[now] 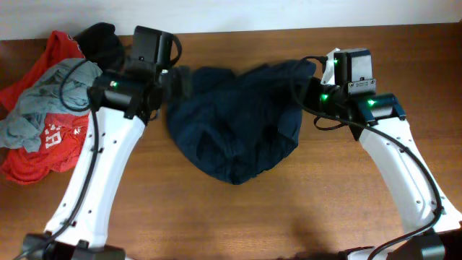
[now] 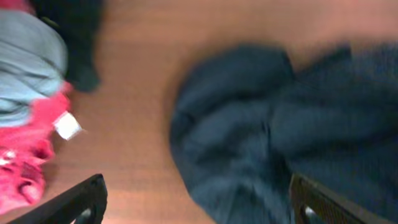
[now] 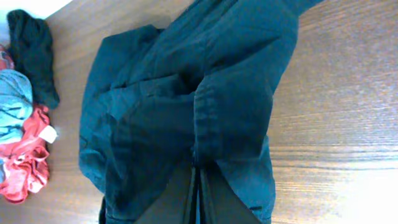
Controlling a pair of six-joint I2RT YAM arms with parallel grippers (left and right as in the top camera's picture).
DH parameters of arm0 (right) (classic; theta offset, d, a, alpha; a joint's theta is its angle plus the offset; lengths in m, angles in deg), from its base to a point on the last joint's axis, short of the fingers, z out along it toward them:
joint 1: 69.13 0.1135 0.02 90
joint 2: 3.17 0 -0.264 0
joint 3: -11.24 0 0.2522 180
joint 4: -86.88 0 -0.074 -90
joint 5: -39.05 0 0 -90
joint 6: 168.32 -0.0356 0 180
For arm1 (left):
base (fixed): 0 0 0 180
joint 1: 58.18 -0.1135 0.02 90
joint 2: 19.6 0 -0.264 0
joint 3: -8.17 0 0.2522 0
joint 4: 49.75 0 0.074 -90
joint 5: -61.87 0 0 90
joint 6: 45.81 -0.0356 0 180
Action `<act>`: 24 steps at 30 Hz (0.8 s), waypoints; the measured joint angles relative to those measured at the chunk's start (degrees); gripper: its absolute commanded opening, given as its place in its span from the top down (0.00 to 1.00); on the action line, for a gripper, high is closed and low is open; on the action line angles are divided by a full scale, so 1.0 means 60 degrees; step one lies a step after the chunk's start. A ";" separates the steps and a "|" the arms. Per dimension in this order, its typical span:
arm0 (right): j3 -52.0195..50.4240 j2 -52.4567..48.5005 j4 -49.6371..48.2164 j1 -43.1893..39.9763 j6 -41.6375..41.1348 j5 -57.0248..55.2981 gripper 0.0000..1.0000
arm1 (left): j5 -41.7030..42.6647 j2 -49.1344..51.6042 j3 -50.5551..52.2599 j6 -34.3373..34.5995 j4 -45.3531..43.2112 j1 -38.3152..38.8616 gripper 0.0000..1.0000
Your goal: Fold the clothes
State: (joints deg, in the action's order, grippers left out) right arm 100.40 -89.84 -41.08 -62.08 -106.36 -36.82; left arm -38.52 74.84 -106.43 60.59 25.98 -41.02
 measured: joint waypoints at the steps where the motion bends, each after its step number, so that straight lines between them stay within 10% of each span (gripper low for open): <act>1: 0.0000 0.0000 0.0047 0.0000 0.0004 -0.0062 0.96 | 0.0295 0.0109 -0.0004 -0.0219 0.0262 0.0000 0.09; 24: 0.0000 0.0000 0.0160 -0.0430 0.0291 -0.0233 0.96 | 0.2871 0.1716 0.1111 -0.2845 0.1286 0.1002 0.23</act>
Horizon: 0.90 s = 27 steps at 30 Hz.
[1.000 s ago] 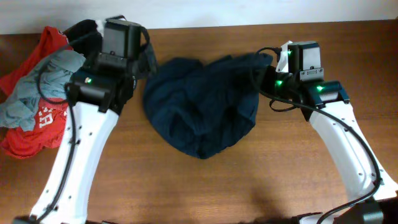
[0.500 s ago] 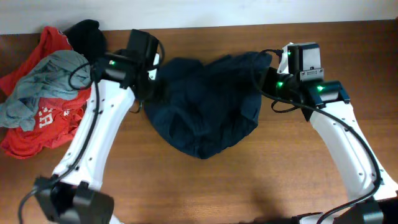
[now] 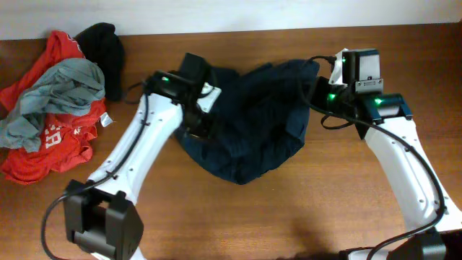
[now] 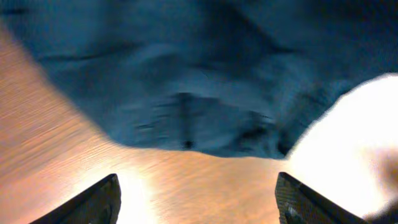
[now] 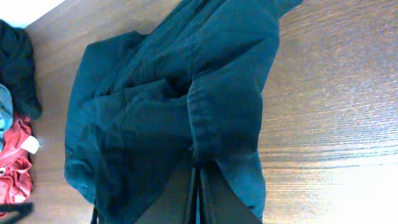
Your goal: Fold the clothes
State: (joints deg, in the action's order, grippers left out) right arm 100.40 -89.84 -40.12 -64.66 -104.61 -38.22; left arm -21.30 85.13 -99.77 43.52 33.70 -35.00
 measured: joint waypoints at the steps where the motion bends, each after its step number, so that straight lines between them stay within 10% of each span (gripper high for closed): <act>1: 0.0000 0.0000 -0.0033 -0.0040 0.0000 0.0000 0.96 | 0.0146 0.0000 0.0022 -0.0168 -0.0044 0.0211 0.23; 8: 0.0000 0.0000 -0.0226 -0.0514 0.0058 0.0000 0.96 | 0.0488 0.0000 0.0372 -0.0925 -0.0047 0.1756 0.23; 27: 0.0000 0.0000 -0.0627 -0.1195 0.0098 0.0044 0.96 | 0.1610 0.0011 0.2233 0.4528 -0.3978 0.4149 0.30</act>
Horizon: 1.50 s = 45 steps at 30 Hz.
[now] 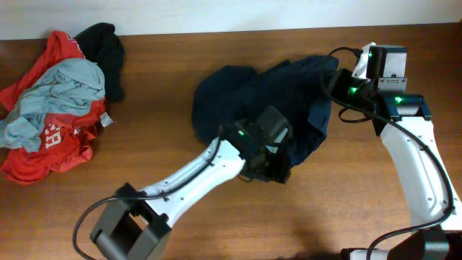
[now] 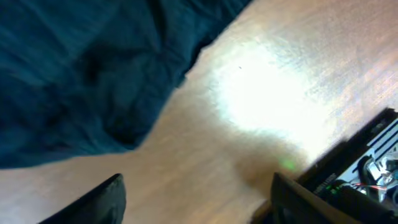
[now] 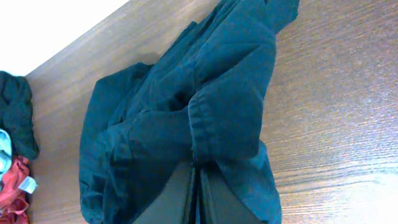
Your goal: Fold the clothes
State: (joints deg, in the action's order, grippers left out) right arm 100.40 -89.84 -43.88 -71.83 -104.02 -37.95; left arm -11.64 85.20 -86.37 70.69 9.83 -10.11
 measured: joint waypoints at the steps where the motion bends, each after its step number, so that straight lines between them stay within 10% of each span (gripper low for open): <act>1: 0.0000 0.0000 0.0000 0.0000 0.0000 0.0000 0.96 | -0.0069 0.0022 0.0000 0.0135 0.0004 0.0098 0.30; 23: 0.0000 0.0000 0.0080 0.0000 0.0000 -0.0007 0.96 | -0.2339 0.1719 0.0000 0.1075 0.0018 0.0215 0.36; 38: 0.0000 -0.0127 0.0153 0.0000 0.0015 -0.0047 0.96 | -0.2750 0.1974 0.0000 0.1417 -0.0168 0.0091 0.66; 42: 0.0000 -0.0138 0.0149 0.0000 0.0025 -0.0051 0.96 | -0.3042 0.1978 0.0000 0.1428 -0.0208 0.0091 0.99; 45: 0.0000 -0.0138 0.0149 0.0000 0.0029 -0.0051 0.96 | -0.3166 0.1985 0.0000 0.1472 -0.0197 0.0091 0.99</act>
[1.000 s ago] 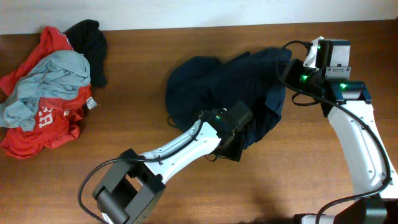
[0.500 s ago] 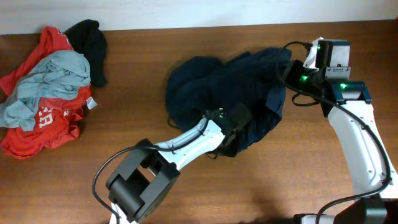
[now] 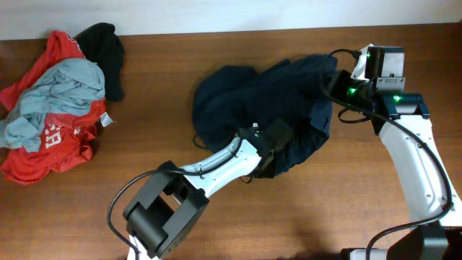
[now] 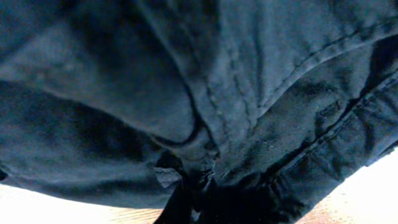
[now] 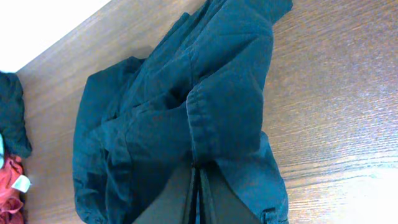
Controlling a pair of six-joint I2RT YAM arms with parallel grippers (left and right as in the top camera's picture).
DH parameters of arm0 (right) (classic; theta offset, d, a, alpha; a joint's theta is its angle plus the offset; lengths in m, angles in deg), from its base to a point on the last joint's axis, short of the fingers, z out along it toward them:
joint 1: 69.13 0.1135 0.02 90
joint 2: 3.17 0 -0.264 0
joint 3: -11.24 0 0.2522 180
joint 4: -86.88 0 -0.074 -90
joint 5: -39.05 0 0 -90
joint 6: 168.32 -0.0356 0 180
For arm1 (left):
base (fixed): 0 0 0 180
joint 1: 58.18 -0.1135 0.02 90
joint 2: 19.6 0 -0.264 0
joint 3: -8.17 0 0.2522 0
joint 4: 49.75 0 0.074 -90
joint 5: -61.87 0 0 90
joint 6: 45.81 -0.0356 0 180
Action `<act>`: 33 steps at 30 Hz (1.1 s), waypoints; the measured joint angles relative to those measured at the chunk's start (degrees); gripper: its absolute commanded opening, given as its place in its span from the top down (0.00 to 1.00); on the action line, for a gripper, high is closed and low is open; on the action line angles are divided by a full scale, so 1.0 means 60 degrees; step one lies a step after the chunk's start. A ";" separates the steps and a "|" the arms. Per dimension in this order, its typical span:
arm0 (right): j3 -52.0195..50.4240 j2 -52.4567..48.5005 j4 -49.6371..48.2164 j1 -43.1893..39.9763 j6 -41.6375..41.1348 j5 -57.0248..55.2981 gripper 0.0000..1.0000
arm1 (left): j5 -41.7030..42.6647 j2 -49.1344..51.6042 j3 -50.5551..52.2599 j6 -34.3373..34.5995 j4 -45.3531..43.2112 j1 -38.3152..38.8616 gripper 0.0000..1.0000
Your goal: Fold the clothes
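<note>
A crumpled dark navy garment lies mid-table. My right gripper is shut on a hem fold at its upper right edge; the right wrist view shows the fingers pressed together on that fold. My left arm reaches in from the front, with the left gripper at the garment's lower edge. In the left wrist view, navy cloth fills the frame and the left gripper is shut on a bunched seam.
A pile of clothes sits at the far left: a red shirt, a grey shirt on top of it, and a black garment behind. Bare wooden table lies in front of the navy garment.
My left gripper stood open over bare wood by the garment's lower right edge; now it is shut on cloth at that lower edge. The right gripper still holds its fold, barely moved.
The left gripper was open by the garment's upper left corner, near the pile, with the right shut on the upper right edge. Then the left hung open over the garment's left part. Later the garment lay further right, the left open at its lower edge, where it now grips.
</note>
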State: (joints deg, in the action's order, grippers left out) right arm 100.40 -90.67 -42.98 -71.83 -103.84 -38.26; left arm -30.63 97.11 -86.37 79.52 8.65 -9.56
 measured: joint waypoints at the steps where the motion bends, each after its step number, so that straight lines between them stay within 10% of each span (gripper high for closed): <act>1: 0.0000 0.0000 0.0000 0.0000 0.0000 -0.0007 0.96 | -0.0015 0.0000 0.0000 0.0011 0.0007 0.0000 0.99; 16: 0.0000 0.0000 0.0138 -0.1297 0.0208 0.1395 0.96 | -0.1075 -0.0962 -0.3144 -0.1005 0.3858 -0.1912 0.99; 33: 0.2626 0.0412 0.3978 -0.1552 0.1625 0.2160 0.96 | -0.2189 -0.3595 -0.6732 -0.2382 0.3668 -0.4288 0.99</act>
State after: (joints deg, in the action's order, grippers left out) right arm 116.15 -88.20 -19.11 -81.14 -94.09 -25.30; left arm -43.77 75.53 -126.76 65.23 30.66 -35.29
